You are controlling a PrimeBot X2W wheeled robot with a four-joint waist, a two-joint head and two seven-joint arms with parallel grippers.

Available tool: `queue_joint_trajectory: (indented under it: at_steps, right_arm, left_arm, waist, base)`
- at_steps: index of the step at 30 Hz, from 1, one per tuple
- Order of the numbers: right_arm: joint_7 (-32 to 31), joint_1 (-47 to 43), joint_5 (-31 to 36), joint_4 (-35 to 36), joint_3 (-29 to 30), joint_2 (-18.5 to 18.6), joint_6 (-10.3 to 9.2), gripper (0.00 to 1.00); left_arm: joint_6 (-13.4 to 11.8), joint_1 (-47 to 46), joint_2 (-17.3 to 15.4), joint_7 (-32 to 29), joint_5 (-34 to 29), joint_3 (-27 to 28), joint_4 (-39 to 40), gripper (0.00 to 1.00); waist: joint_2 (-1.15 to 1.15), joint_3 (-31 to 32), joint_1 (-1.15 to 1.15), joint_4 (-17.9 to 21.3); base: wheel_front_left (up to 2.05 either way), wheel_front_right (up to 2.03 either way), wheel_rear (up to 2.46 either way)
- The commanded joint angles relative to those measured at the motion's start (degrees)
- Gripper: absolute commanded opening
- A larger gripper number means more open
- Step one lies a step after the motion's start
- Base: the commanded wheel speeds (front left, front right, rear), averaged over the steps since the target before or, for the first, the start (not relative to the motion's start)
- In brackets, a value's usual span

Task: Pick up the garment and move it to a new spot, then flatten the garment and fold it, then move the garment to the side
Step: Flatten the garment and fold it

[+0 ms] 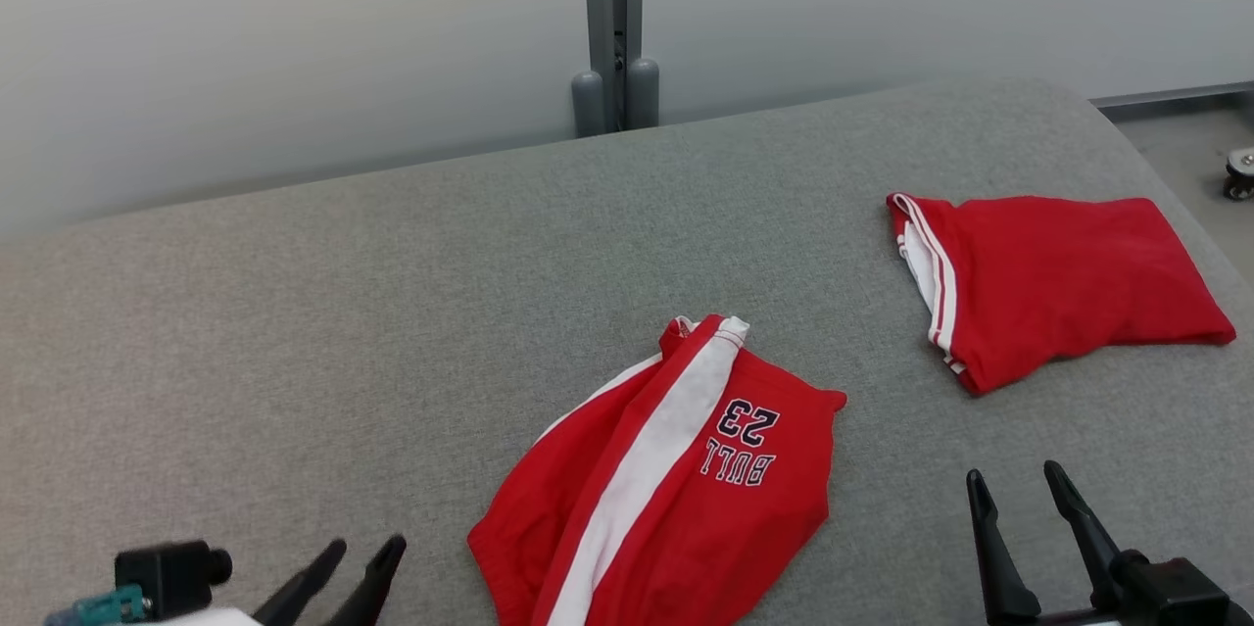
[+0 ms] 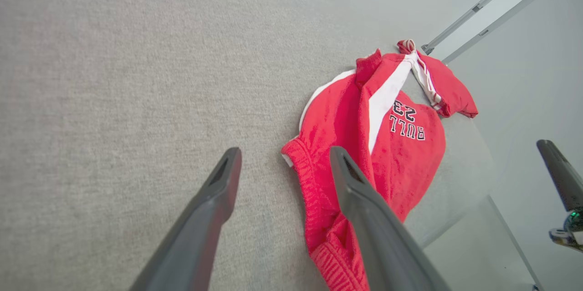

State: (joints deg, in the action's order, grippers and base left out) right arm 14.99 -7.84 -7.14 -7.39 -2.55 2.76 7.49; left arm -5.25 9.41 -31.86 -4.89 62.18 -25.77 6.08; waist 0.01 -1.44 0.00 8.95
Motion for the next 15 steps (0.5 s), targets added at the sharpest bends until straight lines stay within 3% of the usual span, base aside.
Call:
queue_joint_trajectory:
  at_steps: [1, 5, 12, 15]
  right_arm:
    - [0.28, 1.37, -0.59, 0.52, 0.24, 0.27, 0.01, 1.0]
    - [0.28, 2.69, -0.73, 0.65, -0.19, 0.24, 0.01, 1.0]
    - [0.28, 4.97, -1.15, 0.81, -0.76, 0.24, 0.01, 1.0]
    - [0.28, 5.65, -1.31, 0.78, -0.74, 0.29, 0.01, 1.0]
  left_arm:
    - [-0.29, -3.54, -0.08, -0.25, -0.46, 0.92, 1.12, 1.0]
    - [0.84, -10.3, 0.56, -3.49, -1.34, -0.63, -1.57, 1.0]
    - [3.83, -22.59, 3.84, -8.38, -4.54, -5.45, -13.6, 1.0]
    - [6.79, -26.84, 5.85, -10.17, -4.33, -7.27, -19.53, 1.0]
  waist:
    - [-0.01, -2.4, 0.0, 2.13]
    - [-0.01, -5.13, 0.0, 3.71]
    - [-0.01, -8.43, 0.0, 5.79]
    - [-0.01, -9.14, 0.0, 6.82]
  base:
    - [0.0, 0.0, 0.0]
    - [0.0, 0.0, 0.0]
    - [0.0, 0.0, 0.0]
    - [0.0, 0.0, 0.0]
